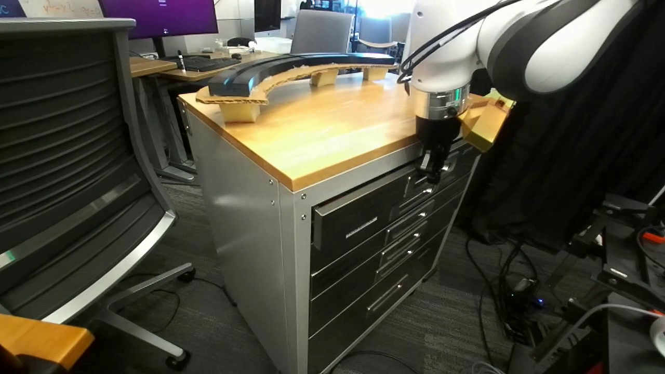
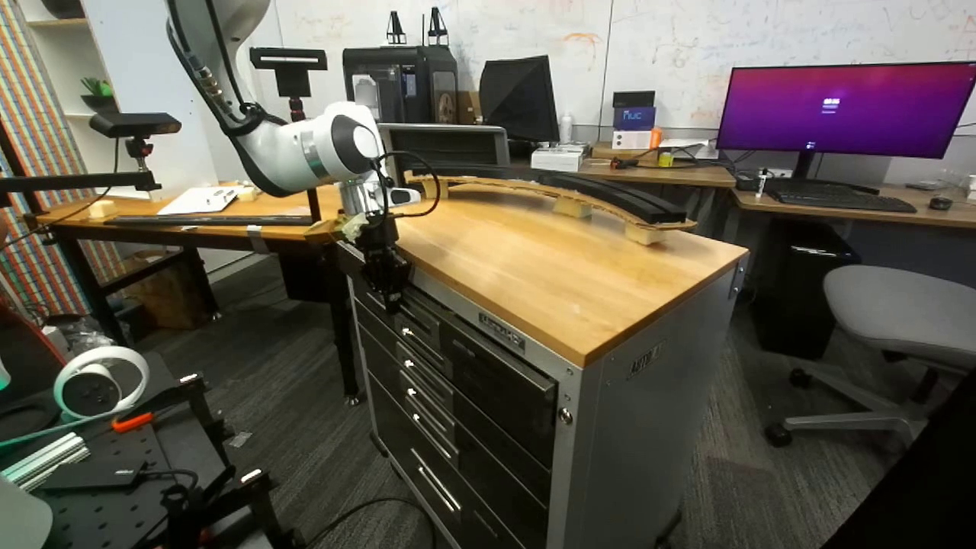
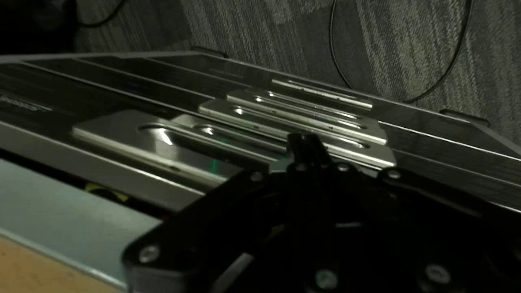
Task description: Put the screwdriver in the open drawer and close the drawer
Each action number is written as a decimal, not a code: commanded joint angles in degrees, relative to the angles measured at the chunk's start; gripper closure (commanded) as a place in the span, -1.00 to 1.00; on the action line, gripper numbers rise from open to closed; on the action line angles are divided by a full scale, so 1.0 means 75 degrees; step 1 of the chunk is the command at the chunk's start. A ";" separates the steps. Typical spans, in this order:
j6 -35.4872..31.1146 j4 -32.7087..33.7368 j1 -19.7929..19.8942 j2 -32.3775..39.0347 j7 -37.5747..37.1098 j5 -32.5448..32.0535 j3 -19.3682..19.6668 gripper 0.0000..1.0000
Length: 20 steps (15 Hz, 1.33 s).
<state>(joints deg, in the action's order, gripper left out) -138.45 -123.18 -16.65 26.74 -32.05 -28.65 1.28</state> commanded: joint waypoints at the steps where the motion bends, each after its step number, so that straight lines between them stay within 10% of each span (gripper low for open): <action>1: -0.0630 0.0611 -0.0648 0.0518 -0.0807 -0.1155 0.0567 0.86; 5: -0.0555 0.0420 -0.0868 0.0359 -0.1992 -0.2493 0.0659 0.85; 6: -0.0405 0.0158 -0.0644 0.0066 -0.1837 -0.2274 0.0395 0.35; 16: 0.1752 -0.0594 0.0627 -0.3376 0.2465 0.2123 -0.0972 -0.95; 18: 0.2893 -0.0144 0.0730 -0.3825 0.3449 0.3494 -0.1072 -1.00; 20: 0.2513 -0.0254 0.0723 -0.3586 0.2971 0.3043 -0.1088 -0.99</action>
